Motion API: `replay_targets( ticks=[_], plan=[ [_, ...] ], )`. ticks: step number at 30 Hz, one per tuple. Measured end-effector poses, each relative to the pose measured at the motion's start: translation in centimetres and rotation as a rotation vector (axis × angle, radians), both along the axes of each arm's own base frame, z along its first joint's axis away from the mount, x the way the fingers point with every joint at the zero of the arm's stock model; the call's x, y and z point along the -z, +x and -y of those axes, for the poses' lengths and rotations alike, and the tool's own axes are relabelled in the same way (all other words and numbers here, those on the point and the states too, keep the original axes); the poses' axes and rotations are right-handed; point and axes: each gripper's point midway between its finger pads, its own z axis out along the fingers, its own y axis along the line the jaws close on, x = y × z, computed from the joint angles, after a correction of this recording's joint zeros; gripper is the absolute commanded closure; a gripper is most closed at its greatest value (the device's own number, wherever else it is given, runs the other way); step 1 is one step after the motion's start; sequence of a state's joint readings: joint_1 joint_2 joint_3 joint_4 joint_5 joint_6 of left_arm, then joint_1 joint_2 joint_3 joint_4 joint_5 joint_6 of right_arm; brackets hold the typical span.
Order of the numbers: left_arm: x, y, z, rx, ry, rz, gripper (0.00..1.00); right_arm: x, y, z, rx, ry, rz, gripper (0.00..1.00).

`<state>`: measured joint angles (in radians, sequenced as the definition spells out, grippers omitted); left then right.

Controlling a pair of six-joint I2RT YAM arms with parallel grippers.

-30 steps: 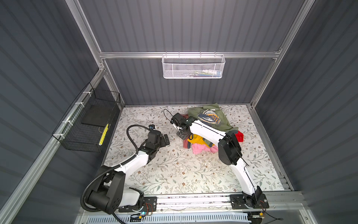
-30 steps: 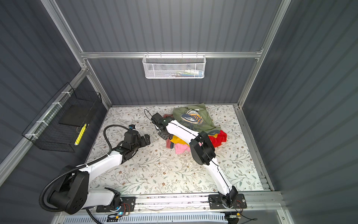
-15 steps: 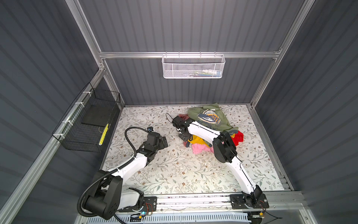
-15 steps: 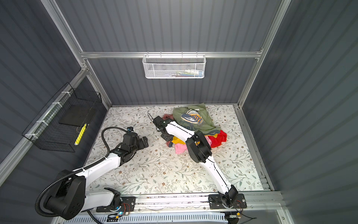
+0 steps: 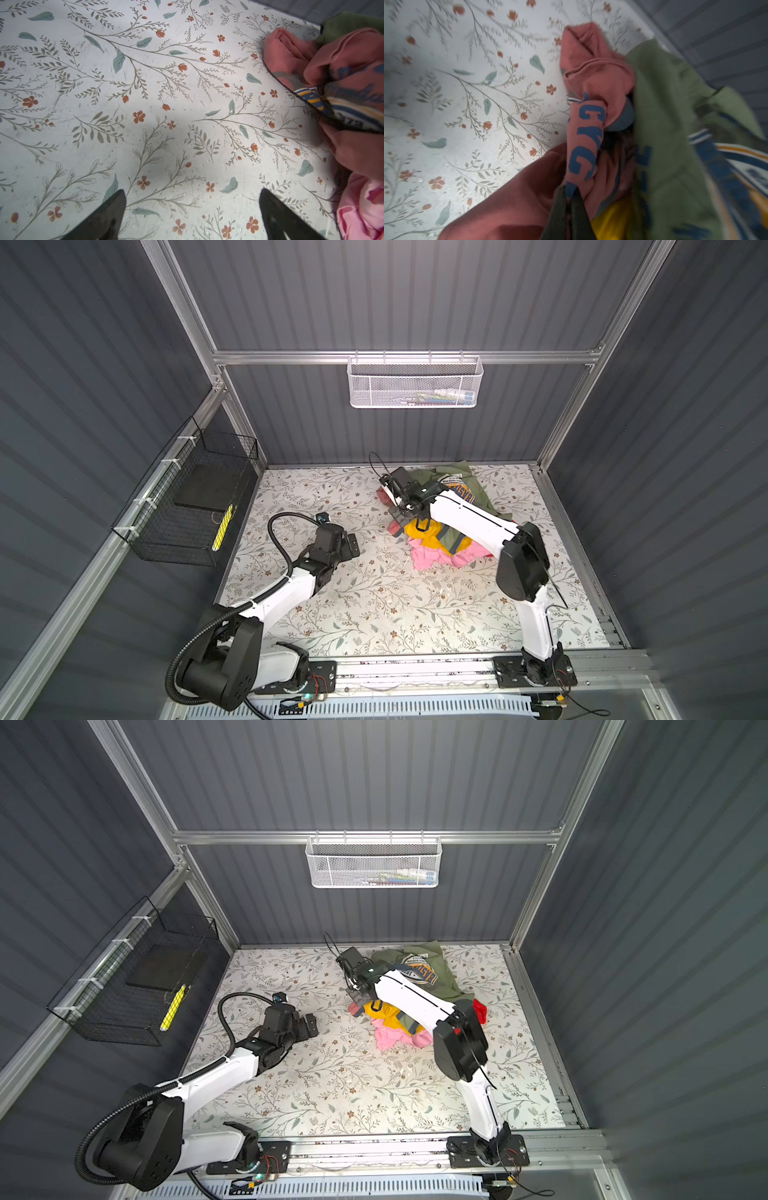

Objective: Pick out a specific cloth from the pile
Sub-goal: 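Lift the pink-red sweatshirt up out of the pile with the right gripper, then grasp the raised sweatshirt with the left gripper while the right gripper holds it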

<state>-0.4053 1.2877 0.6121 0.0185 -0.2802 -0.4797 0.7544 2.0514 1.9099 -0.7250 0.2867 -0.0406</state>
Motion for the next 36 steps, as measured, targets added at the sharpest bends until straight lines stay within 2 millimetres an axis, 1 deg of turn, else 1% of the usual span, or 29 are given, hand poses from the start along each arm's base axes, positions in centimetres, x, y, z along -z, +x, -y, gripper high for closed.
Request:
replay_targets(
  ticks=[2, 5, 9, 15, 18, 22, 25, 29, 32, 34, 36],
  plan=[
    [0.1, 0.0, 0.1, 0.003, -0.001, -0.003, 0.00, -2.9, -0.1, 0.5, 0.010, 0.054, 0.048, 1.00],
    [0.5, -0.1, 0.2, 0.010, -0.001, -0.016, 0.00, -6.4, -0.5, 1.3, 0.020, 0.119, 0.100, 1.00],
    [0.9, 0.0, 0.6, 0.027, -0.004, -0.031, 0.00, -10.0, -1.1, 2.3, 0.025, 0.201, 0.153, 1.00],
    [0.2, 0.7, 1.4, 0.054, -0.021, -0.023, 0.00, -15.4, -1.9, 4.4, 0.038, 0.331, 0.224, 1.00],
    [0.0, 1.0, 1.9, 0.070, -0.033, -0.023, 0.00, -17.9, -1.7, 6.3, 0.070, 0.400, 0.253, 1.00],
    [-0.3, 1.3, 2.6, 0.094, -0.054, -0.019, 0.00, -20.2, -1.2, 9.2, 0.120, 0.468, 0.284, 1.00],
    [-0.8, 1.6, 3.0, 0.108, -0.069, -0.006, 0.00, -21.9, -1.4, 10.9, 0.139, 0.510, 0.306, 1.00],
    [-2.0, 2.3, 3.7, 0.129, -0.093, 0.019, 0.00, -24.7, -2.6, 12.5, 0.138, 0.583, 0.339, 1.00],
    [-3.4, 2.8, 4.9, 0.167, -0.111, 0.052, 0.00, -26.8, -3.6, 13.8, 0.140, 0.636, 0.370, 1.00],
    [-5.1, 3.1, 6.5, 0.220, -0.124, 0.091, 0.00, -27.7, -3.9, 14.4, 0.142, 0.658, 0.388, 1.00],
    [-7.5, 3.2, 9.0, 0.298, -0.150, 0.140, 0.00, -28.1, -4.1, 14.7, 0.146, 0.671, 0.392, 1.00]
  ],
)
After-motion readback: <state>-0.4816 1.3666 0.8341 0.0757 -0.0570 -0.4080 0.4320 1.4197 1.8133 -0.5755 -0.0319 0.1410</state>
